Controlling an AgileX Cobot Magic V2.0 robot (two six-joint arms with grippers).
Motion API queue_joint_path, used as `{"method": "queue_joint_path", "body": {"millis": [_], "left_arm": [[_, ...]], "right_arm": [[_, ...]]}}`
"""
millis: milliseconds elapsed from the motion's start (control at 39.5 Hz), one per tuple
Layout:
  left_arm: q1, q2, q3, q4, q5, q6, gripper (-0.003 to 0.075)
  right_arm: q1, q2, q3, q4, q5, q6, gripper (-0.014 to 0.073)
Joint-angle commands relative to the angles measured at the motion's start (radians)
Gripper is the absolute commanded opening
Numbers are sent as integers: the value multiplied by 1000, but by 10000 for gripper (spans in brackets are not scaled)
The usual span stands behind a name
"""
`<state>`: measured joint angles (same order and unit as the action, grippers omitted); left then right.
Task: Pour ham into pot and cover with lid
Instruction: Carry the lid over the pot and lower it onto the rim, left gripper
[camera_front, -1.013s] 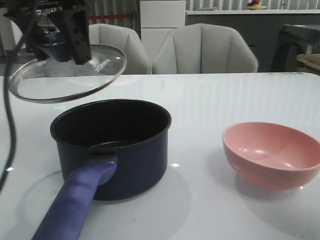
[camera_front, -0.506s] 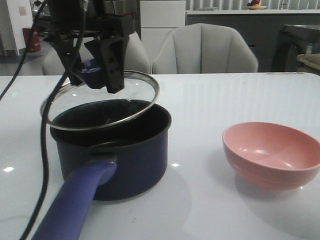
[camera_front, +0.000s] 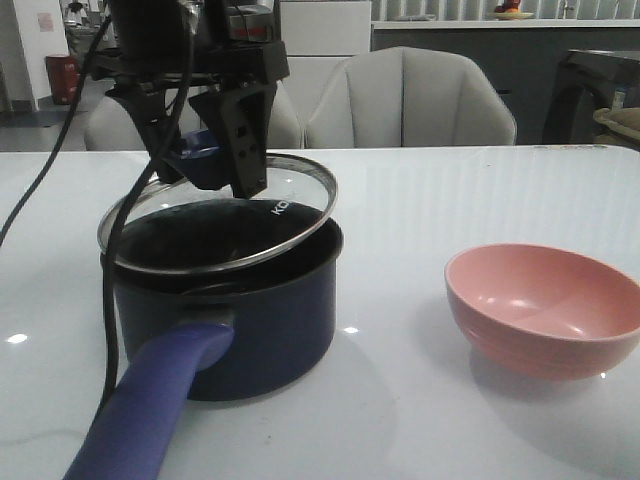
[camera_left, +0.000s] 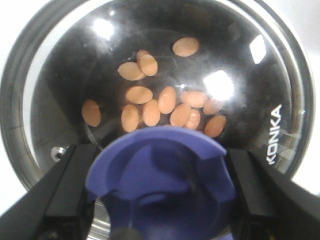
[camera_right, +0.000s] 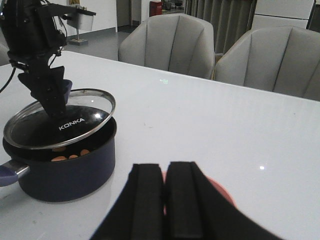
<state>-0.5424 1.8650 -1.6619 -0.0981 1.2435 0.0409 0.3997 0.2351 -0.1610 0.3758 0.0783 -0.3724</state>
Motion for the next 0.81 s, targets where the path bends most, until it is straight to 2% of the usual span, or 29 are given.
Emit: {"method": "queue_joint_path", "body": {"millis": [0,152,228,405,532,785], "left_arm": [[-6,-51,-31,-19,44,-1,180],[-6,-51,-5,-21,44,-1,197],[-6,-51,-2,-21,44,-1,238],[-6,-51,-2,-21,44,-1,452],[-6,-51,-2,-23,44,-1,566],[-6,-51,-2,-57,43,-1,578]], "right_arm": [[0,5,-27,4,-78,-8,149],[0,5,-27,4,-78,-8,149],[0,5,-27,4,-78,-8,149],[0,5,-27,4,-78,-8,149],[0,5,-27,4,-78,-8,149],[0,5,-27,4,-78,-8,149]]}}
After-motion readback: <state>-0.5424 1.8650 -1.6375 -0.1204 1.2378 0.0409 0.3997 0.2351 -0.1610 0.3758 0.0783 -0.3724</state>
